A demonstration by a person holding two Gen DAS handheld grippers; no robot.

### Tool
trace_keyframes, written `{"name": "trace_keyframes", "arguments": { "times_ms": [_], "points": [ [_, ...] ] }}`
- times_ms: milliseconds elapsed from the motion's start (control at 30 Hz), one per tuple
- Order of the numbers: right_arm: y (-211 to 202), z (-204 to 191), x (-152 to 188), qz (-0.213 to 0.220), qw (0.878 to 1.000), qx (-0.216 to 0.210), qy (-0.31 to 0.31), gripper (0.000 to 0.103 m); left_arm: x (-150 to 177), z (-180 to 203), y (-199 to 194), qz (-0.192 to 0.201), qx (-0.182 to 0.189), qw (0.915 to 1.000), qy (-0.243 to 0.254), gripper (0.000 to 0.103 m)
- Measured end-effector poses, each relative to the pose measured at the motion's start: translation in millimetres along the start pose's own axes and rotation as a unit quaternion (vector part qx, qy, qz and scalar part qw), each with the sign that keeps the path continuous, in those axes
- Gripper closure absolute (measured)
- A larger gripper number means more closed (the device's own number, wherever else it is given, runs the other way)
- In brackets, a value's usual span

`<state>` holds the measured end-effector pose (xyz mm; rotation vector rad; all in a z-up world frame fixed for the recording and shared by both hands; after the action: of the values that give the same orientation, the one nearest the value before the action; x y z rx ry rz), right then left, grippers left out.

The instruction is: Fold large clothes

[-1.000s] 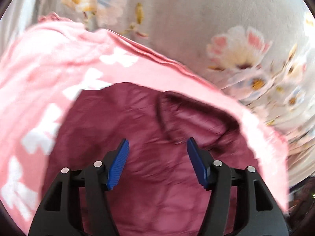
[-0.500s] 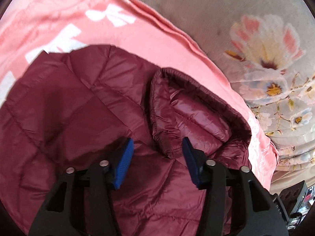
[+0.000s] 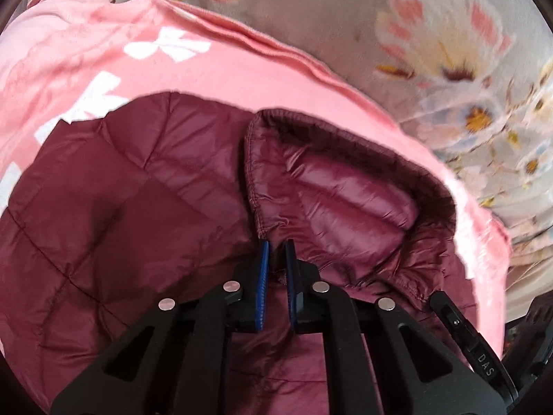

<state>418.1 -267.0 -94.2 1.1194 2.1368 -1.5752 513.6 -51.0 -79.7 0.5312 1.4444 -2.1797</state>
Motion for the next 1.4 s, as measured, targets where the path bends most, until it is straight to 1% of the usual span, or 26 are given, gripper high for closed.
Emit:
{"name": "trace_keyframes", "arguments": {
  "times_ms": [100,167,300,400,500,567,600,633,667,700,733,800,833,867,900,967,1033,1100,1167,1267,1400],
  "points": [
    [11.0,-1.2,6.9,-0.008,0.999,0.030,-0.027,0.095,6.0,-3.7,10.3,-0.005,-0.005,1.0000,-0.001,0.094],
    [15.3,-5.1,12.1,-0.007,0.998,0.050,-0.048,0.096,8.7,-5.1,13.3,-0.001,-0.006,1.0000,0.004,0.094],
    [18.5,-8.3,15.9,-0.006,0.995,0.071,-0.066,0.096,13.9,-3.4,16.3,0.014,-0.012,0.9996,0.021,0.094],
    [17.8,-8.5,16.7,-0.008,0.994,0.073,-0.076,0.096,13.2,-3.3,18.0,0.018,-0.010,0.9996,0.021,0.094],
    [9.2,-2.8,19.6,-0.017,0.996,0.051,-0.078,0.096,12.7,-9.9,10.6,0.017,0.006,0.9998,0.010,0.093],
    [-6.9,5.8,24.0,-0.020,0.997,0.037,-0.072,0.095,13.7,-17.3,-1.1,0.020,0.008,0.9997,0.009,0.093],
    [-20.1,10.9,25.1,-0.014,0.997,0.034,-0.069,0.092,13.0,-21.0,-10.1,0.027,0.002,0.9996,0.008,0.092],
    [-32.2,12.3,24.6,-0.003,0.997,0.034,-0.069,0.088,10.1,-24.7,-21.1,0.032,-0.001,0.9994,0.013,0.084],
    [-46.0,13.4,21.2,0.016,0.997,0.033,-0.070,0.086,6.4,-27.1,-29.1,0.039,-0.004,0.9991,0.015,0.079],
    [-54.3,13.0,17.3,0.029,0.997,0.031,-0.071,0.086,-2.4,-29.7,-43.2,0.060,-0.011,0.9981,0.012,0.072],
    [-65.1,10.8,8.4,0.053,0.996,0.026,-0.068,0.086,-10.9,-30.8,-53.5,0.076,-0.014,0.9969,0.008,0.067],
    [-74.2,4.4,-9.7,0.086,0.994,0.014,-0.063,0.086,-33.9,-25.8,-70.6,0.103,-0.010,0.9946,-0.005,0.064],
    [-73.6,-0.7,-23.0,0.099,0.993,0.005,-0.057,0.086,-42.7,-22.0,-74.3,0.110,-0.008,0.9938,-0.011,0.062],
    [-70.1,-4.2,-31.5,0.104,0.993,-0.001,-0.049,0.086,-51.4,-17.2,-75.3,0.117,-0.005,0.9930,-0.017,0.062],
    [-63.4,-6.6,-40.7,0.107,0.994,-0.008,-0.036,0.086,-61.3,-11.4,-73.9,0.123,-0.001,0.9922,-0.022,0.062],
    [-44.5,-8.9,-56.1,0.103,0.994,-0.026,-0.006,0.086,-73.8,-1.4,-65.4,0.122,0.001,0.9922,-0.029,0.062],
    [-24.2,-7.2,-67.5,0.100,0.994,-0.029,0.013,0.087,-83.6,5.4,-50.9,0.115,0.013,0.9926,-0.037,0.063],
    [-9.6,-8.8,-73.0,0.095,0.995,-0.030,0.022,0.087,-86.7,9.7,-37.1,0.111,0.012,0.9929,-0.042,0.063],
    [7.0,-11.5,-75.5,0.085,0.996,-0.021,0.020,0.088,-86.6,12.0,-23.8,0.108,0.001,0.9935,-0.038,0.063],
    [23.6,-11.1,-70.8,0.067,0.998,-0.009,0.008,0.091,-81.7,14.8,-0.3,0.090,-0.022,0.9954,-0.022,0.064],
    [33.3,-7.5,-62.8,0.053,0.999,0.005,-0.012,0.092,-69.1,6.4,23.9,0.065,-0.040,0.9969,-0.019,0.066]
  ]
}}
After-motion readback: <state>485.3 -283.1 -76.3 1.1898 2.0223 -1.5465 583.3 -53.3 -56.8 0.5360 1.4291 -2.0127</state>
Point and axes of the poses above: each gripper's, at about its wrist camera, not at the fingertips, and y roughly the way its jaws point, z to its right, x to its underside, the point moved 2 cm from there along y, roughly the way its jaws point, and after that the axes turned 1 degree about z, right-handed, at the moved point
